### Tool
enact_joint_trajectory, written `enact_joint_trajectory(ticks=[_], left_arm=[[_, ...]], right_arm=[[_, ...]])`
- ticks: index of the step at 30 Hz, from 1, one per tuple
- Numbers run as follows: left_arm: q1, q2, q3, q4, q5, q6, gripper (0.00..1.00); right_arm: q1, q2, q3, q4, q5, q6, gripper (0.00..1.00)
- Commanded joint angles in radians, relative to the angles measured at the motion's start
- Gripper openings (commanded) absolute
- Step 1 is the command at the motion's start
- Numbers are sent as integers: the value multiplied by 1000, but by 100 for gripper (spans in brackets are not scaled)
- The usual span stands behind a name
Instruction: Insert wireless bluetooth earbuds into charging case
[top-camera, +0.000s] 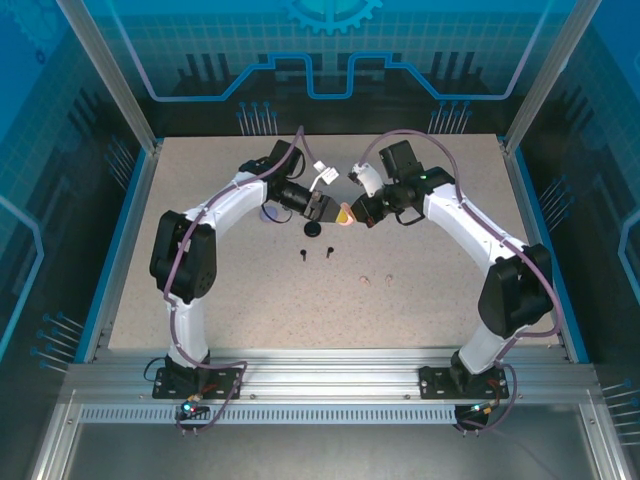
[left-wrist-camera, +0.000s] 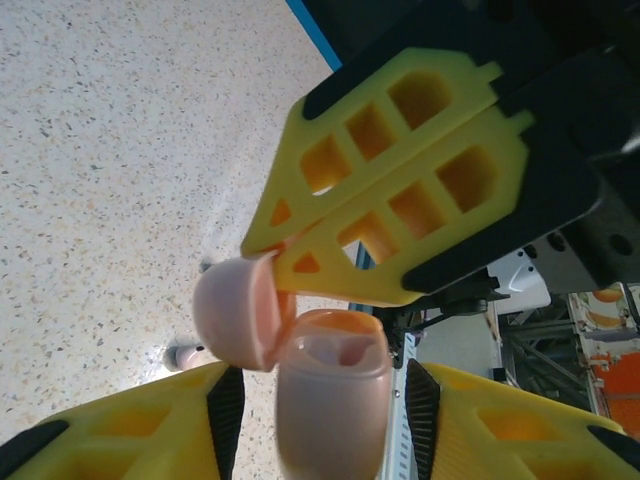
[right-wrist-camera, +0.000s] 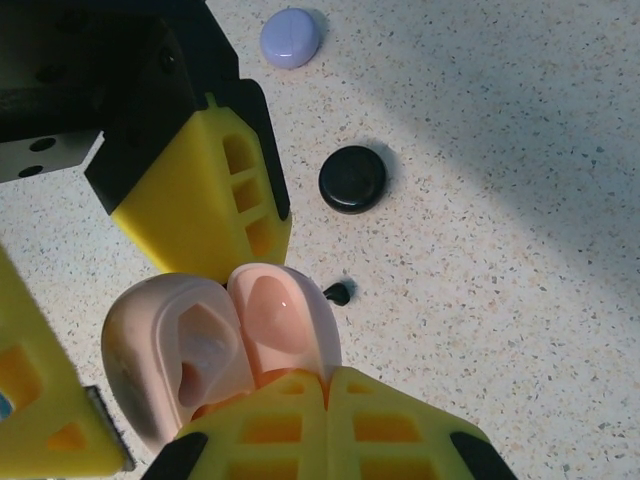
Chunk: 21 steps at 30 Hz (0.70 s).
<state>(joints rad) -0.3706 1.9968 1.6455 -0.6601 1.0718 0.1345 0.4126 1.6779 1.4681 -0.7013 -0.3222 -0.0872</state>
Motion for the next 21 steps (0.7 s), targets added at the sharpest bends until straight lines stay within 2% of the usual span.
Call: enact_joint_trajectory(ticks=[1,9,16,21], left_arm=[[-2,27,41,-37,56,33,48],[0,48,78,-89,87,69,40],[1,53,85,-113,92,89,38],[2,57,86,-115,94,91,29]], right_arm=[[12,9,33,-27,-18,-13,0],[12,6,28,-27,-12,-14,0],[12,9,29,-22,-9,-13,0],[12,13,29,-17,-7,-12,0]])
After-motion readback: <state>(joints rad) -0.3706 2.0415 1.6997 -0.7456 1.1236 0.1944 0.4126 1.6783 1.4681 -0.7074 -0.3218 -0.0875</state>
